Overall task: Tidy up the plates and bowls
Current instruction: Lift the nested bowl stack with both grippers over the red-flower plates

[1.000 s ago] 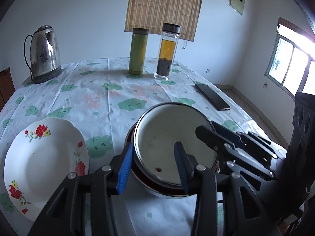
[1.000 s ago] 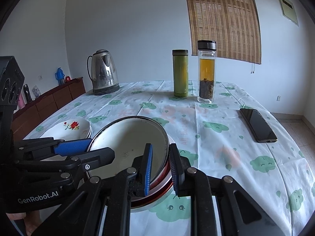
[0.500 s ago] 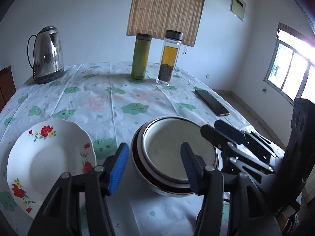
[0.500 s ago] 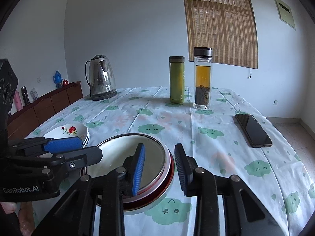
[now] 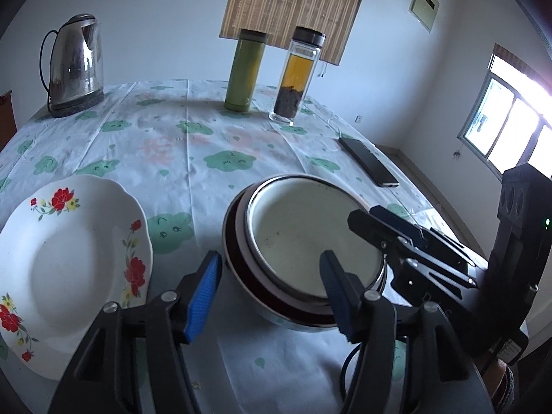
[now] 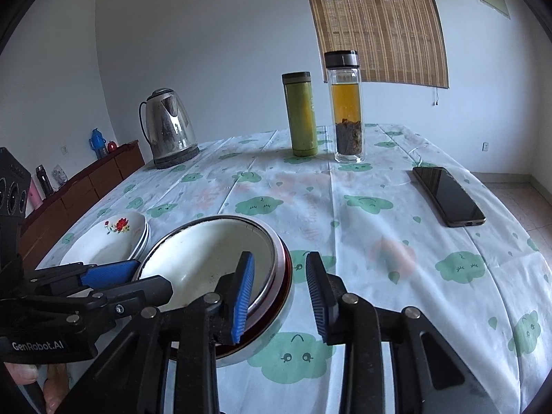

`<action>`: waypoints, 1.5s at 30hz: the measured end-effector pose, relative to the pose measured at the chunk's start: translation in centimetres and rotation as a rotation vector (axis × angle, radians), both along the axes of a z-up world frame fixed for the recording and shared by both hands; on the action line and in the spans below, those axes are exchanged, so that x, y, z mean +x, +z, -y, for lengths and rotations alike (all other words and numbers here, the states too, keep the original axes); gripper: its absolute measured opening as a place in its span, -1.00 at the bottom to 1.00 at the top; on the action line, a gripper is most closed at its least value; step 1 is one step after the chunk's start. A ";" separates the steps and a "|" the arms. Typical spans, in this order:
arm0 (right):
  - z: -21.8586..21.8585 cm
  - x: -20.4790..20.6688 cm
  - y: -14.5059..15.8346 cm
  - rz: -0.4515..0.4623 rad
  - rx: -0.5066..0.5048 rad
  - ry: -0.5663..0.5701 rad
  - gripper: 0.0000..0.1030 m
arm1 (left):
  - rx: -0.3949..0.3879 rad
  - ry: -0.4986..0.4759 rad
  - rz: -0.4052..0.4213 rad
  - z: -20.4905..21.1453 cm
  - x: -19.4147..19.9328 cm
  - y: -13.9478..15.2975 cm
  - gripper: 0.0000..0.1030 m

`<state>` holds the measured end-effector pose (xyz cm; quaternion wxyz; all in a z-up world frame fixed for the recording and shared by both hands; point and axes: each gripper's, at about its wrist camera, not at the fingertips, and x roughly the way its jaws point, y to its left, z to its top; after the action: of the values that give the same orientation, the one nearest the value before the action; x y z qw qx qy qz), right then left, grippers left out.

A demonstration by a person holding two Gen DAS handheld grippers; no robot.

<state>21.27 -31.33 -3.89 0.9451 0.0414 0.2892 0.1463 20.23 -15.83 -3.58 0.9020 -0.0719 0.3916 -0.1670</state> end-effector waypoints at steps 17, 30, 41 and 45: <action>-0.9 0.9 -0.7 -0.100 0.006 -0.003 -0.31 | -0.046 -0.018 -0.017 -0.1 0.4 -0.4 0.36; -0.5 1.0 -0.3 -0.120 0.044 -0.021 -0.45 | -0.040 0.023 0.011 -0.1 0.0 0.0 0.36; -1.2 0.6 0.3 -0.113 0.047 -0.007 -0.46 | -0.066 0.059 0.021 -0.9 -0.3 0.7 0.36; -1.6 0.7 0.4 -0.120 0.043 -0.001 -0.46 | -0.064 0.069 0.046 -1.2 -0.6 1.5 0.36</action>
<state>21.92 -29.76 -3.46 0.9251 0.0703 0.3420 0.1490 19.59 -14.65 -2.06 0.9133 -0.1102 0.3624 -0.1500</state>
